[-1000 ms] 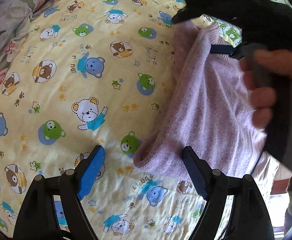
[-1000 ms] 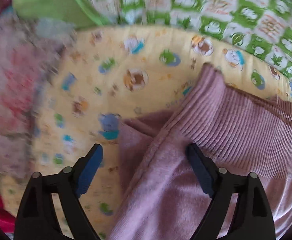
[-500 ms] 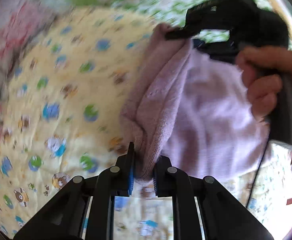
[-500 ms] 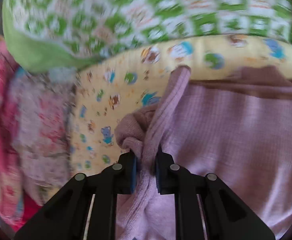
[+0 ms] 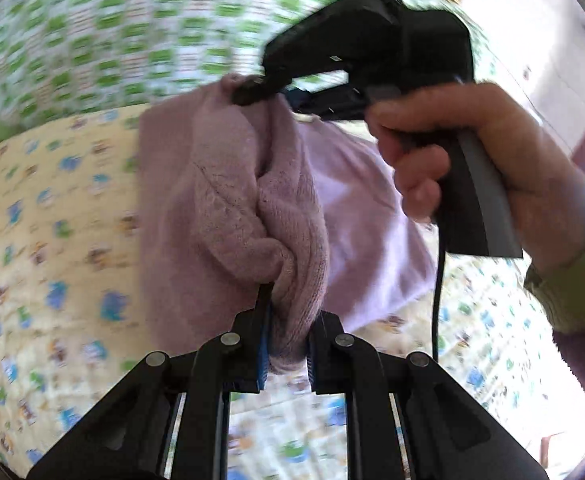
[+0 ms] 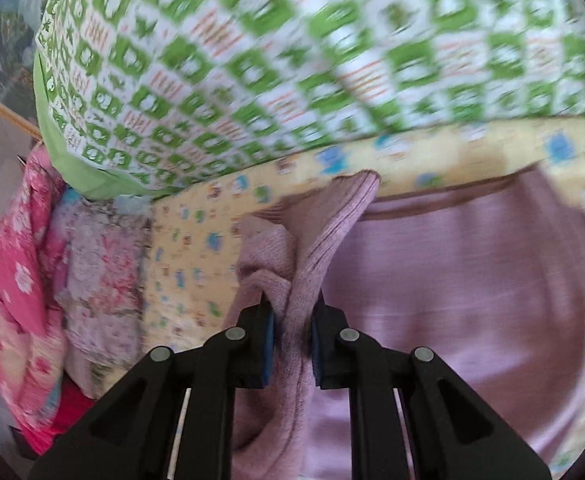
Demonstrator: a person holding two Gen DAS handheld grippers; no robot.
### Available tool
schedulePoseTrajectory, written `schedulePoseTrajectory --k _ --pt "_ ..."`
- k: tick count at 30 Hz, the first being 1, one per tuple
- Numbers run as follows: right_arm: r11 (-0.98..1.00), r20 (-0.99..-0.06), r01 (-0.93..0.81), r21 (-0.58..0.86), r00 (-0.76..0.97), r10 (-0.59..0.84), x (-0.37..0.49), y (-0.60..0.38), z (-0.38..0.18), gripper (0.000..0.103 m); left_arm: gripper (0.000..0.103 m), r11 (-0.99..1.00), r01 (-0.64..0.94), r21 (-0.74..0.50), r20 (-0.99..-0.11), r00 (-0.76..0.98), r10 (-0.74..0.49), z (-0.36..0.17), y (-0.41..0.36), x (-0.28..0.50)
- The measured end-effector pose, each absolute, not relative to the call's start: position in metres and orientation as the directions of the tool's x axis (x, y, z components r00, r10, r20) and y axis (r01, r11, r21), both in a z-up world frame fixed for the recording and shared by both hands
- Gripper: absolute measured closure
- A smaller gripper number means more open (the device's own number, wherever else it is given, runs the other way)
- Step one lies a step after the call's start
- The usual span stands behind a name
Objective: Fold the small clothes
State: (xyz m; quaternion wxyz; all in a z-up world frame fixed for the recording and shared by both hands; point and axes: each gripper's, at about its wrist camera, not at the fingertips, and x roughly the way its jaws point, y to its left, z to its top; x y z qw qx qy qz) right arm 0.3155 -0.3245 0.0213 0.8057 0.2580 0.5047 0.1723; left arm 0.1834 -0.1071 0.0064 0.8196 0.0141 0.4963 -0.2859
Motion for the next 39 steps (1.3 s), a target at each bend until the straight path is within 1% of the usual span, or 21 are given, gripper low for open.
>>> schedulePoseTrajectory --k 6,12,21,29,34,36,38,39 --pt "0.855 -0.762 -0.017 0.518 0.445 0.470 0.304 -0.374 0.018 0.088 0.090 0.766 0.588 -0.259 -0.822 0.282 -0.494 -0.005 -0.171 0.174" --pt "0.852 -0.762 0.012 0.523 0.454 0.461 0.299 -0.411 0.005 0.088 0.090 0.732 0.618 -0.288 -0.824 0.229 -0.518 -0.011 -0.213 0.166" --pt "0.858 -0.762 0.003 0.514 0.460 0.455 0.294 -0.441 -0.010 0.088 0.090 0.704 0.636 -0.317 -0.831 0.171 -0.530 -0.030 -0.242 0.171" --pt "0.851 -0.773 0.045 0.523 0.446 0.451 0.293 -0.461 -0.036 0.088 0.090 0.687 0.654 -0.318 -0.850 0.124 -0.511 -0.055 -0.263 0.174" --pt "0.832 -0.761 0.071 0.551 0.452 0.465 0.290 -0.469 -0.046 0.087 0.089 0.684 0.659 -0.313 -0.864 0.101 -0.493 -0.070 -0.269 0.175" --pt "0.821 -0.751 0.080 0.565 0.463 0.472 0.288 -0.472 -0.046 0.086 0.088 0.681 0.662 -0.313 -0.867 0.092 -0.489 -0.074 -0.272 0.174" --pt "0.804 -0.738 0.100 0.587 0.473 0.481 0.285 -0.477 -0.047 0.080 0.081 0.678 0.664 -0.315 -0.873 0.079 -0.482 -0.077 -0.274 0.175" --pt "0.792 -0.732 0.118 0.600 0.480 0.483 0.282 -0.481 -0.046 0.076 0.081 0.676 0.660 -0.327 -0.871 0.066 -0.487 -0.078 -0.273 0.175"
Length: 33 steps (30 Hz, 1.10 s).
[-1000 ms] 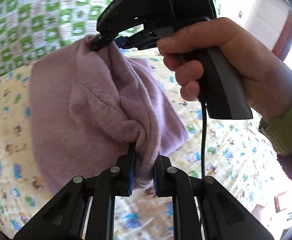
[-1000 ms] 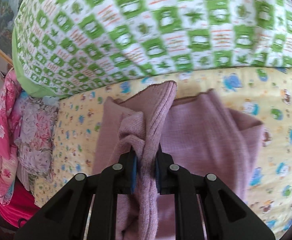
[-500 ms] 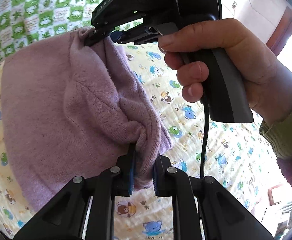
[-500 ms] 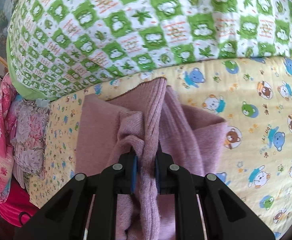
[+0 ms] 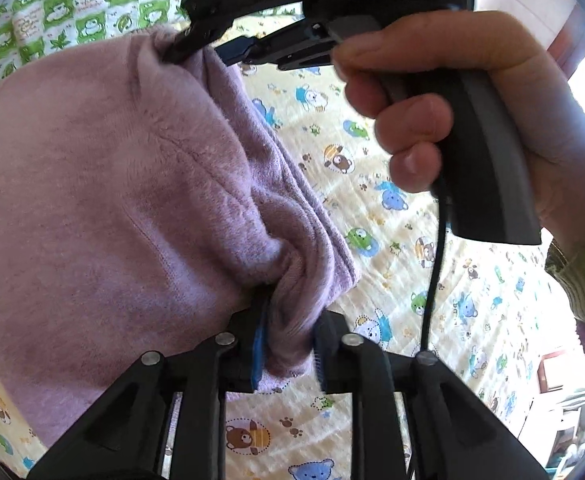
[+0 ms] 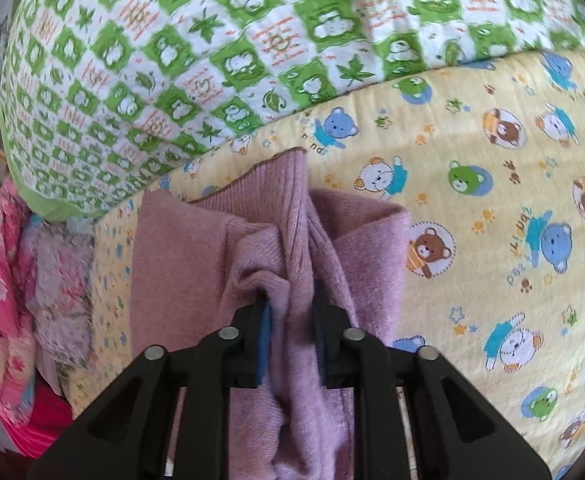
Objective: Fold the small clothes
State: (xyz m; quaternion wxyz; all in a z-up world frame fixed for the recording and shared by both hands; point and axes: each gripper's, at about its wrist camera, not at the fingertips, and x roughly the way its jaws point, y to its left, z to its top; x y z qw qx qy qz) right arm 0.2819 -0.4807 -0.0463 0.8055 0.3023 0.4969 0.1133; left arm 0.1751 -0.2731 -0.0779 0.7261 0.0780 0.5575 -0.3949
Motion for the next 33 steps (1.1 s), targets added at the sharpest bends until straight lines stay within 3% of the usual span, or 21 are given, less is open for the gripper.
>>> schedulePoseTrajectory --k 3,4,6,7,15,22,26,33 --pt "0.794 -0.736 0.154 0.588 0.509 0.447 0.269 -0.488 -0.039 0.067 0.070 0.675 0.648 -0.353 -0.865 0.049 -0.500 -0.075 -0.270 0.174" --pt "0.797 -0.737 0.160 0.583 0.517 0.435 0.265 -0.490 -0.036 0.063 0.061 0.674 0.646 -0.358 -0.863 0.047 -0.503 -0.073 -0.268 0.174" --pt "0.797 -0.736 0.171 0.580 0.530 0.422 0.256 -0.492 -0.032 0.045 0.051 0.669 0.646 -0.369 -0.858 0.041 -0.513 -0.068 -0.264 0.170" --pt "0.793 -0.729 0.176 0.584 0.542 0.418 0.249 -0.493 -0.029 0.043 0.049 0.667 0.647 -0.370 -0.855 0.043 -0.517 -0.064 -0.261 0.169" --pt "0.770 -0.684 0.154 0.620 0.587 0.433 0.195 -0.478 -0.018 0.043 0.042 0.684 0.610 -0.401 -0.840 0.053 -0.540 -0.041 -0.212 0.158" --pt "0.798 -0.705 0.128 0.589 0.564 0.430 0.152 -0.448 -0.029 0.043 0.033 0.791 0.479 -0.382 -0.859 0.132 -0.494 -0.042 -0.137 0.179" --pt "0.798 -0.715 0.131 0.589 0.545 0.438 0.145 -0.437 -0.042 0.043 0.033 0.850 0.354 -0.390 -0.876 0.143 -0.461 -0.058 -0.097 0.203" --pt "0.827 -0.712 0.091 0.555 0.567 0.414 0.154 -0.423 -0.042 0.043 0.032 0.877 0.293 -0.382 -0.887 0.149 -0.436 -0.068 -0.068 0.228"
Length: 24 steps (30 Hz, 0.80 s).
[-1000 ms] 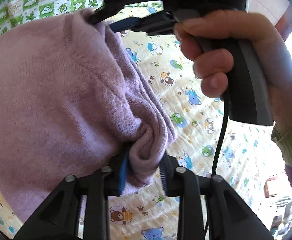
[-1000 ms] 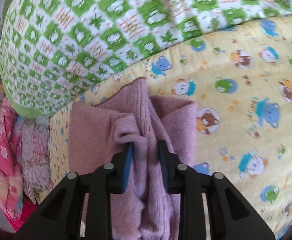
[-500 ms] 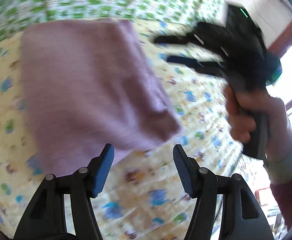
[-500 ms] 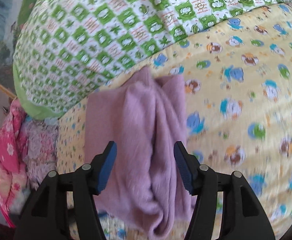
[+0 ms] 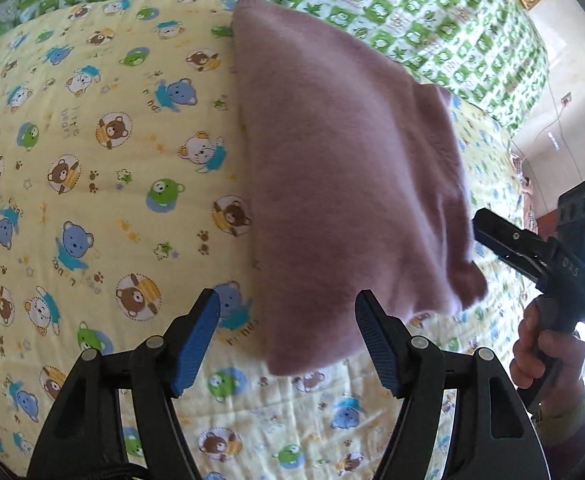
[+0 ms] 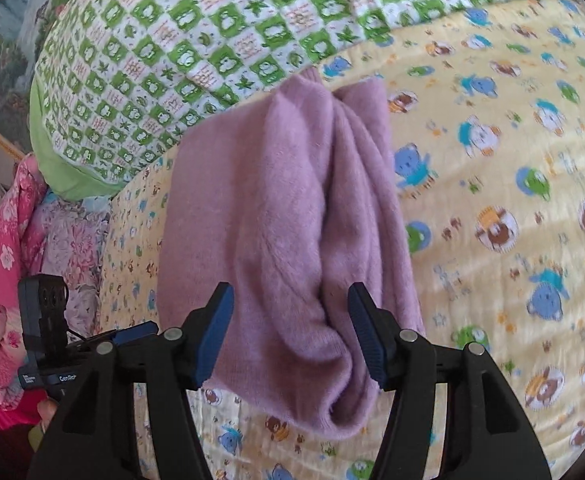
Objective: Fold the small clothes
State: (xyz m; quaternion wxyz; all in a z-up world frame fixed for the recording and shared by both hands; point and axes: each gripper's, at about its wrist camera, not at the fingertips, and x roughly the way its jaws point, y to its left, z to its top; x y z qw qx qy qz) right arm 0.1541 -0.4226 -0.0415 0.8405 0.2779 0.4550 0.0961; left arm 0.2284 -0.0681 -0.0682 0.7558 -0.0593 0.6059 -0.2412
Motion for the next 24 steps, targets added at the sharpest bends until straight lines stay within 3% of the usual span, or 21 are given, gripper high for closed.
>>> schedulePoseTrajectory --k 4,5,6,7,9,14,17,20,22,24 --pt "0.855 -0.751 0.091 0.510 0.532 0.391 0.159 -0.416 -0.052 0.044 0.032 0.871 0.262 -0.415 -0.882 0.118 -0.456 -0.079 -0.072 0.237" --pt "0.859 -0.758 0.087 0.504 0.522 0.392 0.159 -0.415 -0.055 0.057 0.030 0.868 0.259 -0.423 -0.880 0.109 -0.462 -0.082 -0.075 0.238" --pt "0.868 -0.774 0.086 0.489 0.502 0.386 0.159 -0.415 -0.059 0.077 0.029 0.867 0.258 -0.426 -0.880 0.104 -0.463 -0.085 -0.080 0.237" --pt "0.871 -0.780 0.087 0.484 0.494 0.384 0.158 -0.416 -0.061 0.086 0.029 0.865 0.259 -0.429 -0.880 0.097 -0.465 -0.089 -0.082 0.238" --pt "0.862 -0.767 0.089 0.498 0.510 0.390 0.155 -0.425 -0.057 0.091 0.029 0.865 0.264 -0.426 -0.884 0.082 -0.461 -0.094 -0.093 0.238" --pt "0.859 -0.748 0.110 0.500 0.555 0.364 0.150 -0.452 -0.035 0.092 0.029 0.855 0.306 -0.418 -0.884 0.079 -0.461 -0.090 -0.119 0.236" --pt "0.889 -0.798 0.130 0.439 0.512 0.319 0.153 -0.453 -0.055 0.092 0.027 0.859 0.327 -0.395 -0.895 0.073 -0.440 -0.096 -0.130 0.234" --pt "0.863 -0.793 0.153 0.482 0.495 0.355 0.155 -0.455 -0.075 0.090 0.027 0.865 0.332 -0.376 -0.908 0.051 -0.415 -0.108 -0.136 0.232" --pt "0.842 -0.782 0.174 0.510 0.503 0.369 0.154 -0.459 -0.074 0.083 0.027 0.865 0.325 -0.382 -0.908 0.040 -0.417 -0.111 -0.127 0.228" --pt "0.850 -0.791 0.196 0.489 0.510 0.338 0.152 -0.462 -0.065 0.060 0.027 0.863 0.316 -0.394 -0.903 0.040 -0.427 -0.107 -0.122 0.227"
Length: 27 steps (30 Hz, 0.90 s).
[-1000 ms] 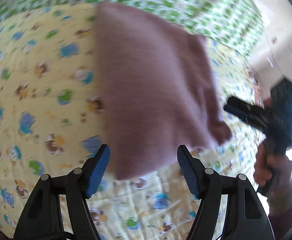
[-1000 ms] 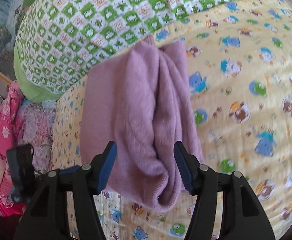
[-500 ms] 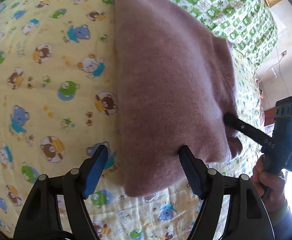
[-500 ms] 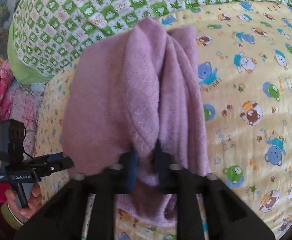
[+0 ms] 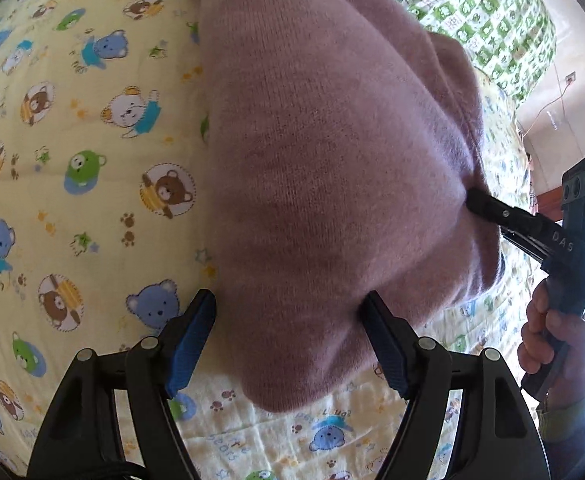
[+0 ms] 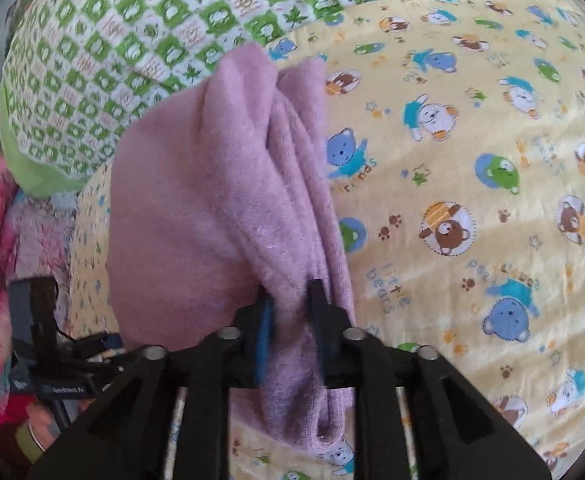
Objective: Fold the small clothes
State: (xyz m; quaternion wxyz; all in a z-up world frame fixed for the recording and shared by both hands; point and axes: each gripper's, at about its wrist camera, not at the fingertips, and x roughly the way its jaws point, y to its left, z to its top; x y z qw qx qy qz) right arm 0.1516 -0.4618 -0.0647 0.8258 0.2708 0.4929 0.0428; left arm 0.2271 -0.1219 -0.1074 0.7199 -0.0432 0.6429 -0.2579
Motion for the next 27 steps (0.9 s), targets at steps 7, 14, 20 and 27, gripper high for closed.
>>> schedulePoseTrajectory --k 7,14,20,27 --pt "0.838 -0.722 0.189 0.512 0.623 0.301 0.167 -0.473 -0.026 0.032 0.026 0.862 0.296 -0.411 -0.884 0.103 -0.456 -0.079 -0.107 0.244" --pt "0.848 -0.731 0.166 0.504 0.605 0.316 0.227 -0.463 -0.034 0.032 0.024 0.872 0.272 -0.407 -0.882 0.129 -0.453 -0.073 -0.119 0.292" --pt "0.821 -0.738 0.198 0.536 0.582 0.342 0.259 -0.478 -0.061 0.064 0.022 0.873 0.236 -0.427 -0.874 0.141 -0.465 -0.078 -0.117 0.329" --pt "0.726 -0.699 0.270 0.633 0.603 0.385 0.277 -0.511 -0.076 0.086 0.015 0.884 0.229 -0.407 -0.881 0.157 -0.446 -0.090 -0.136 0.368"
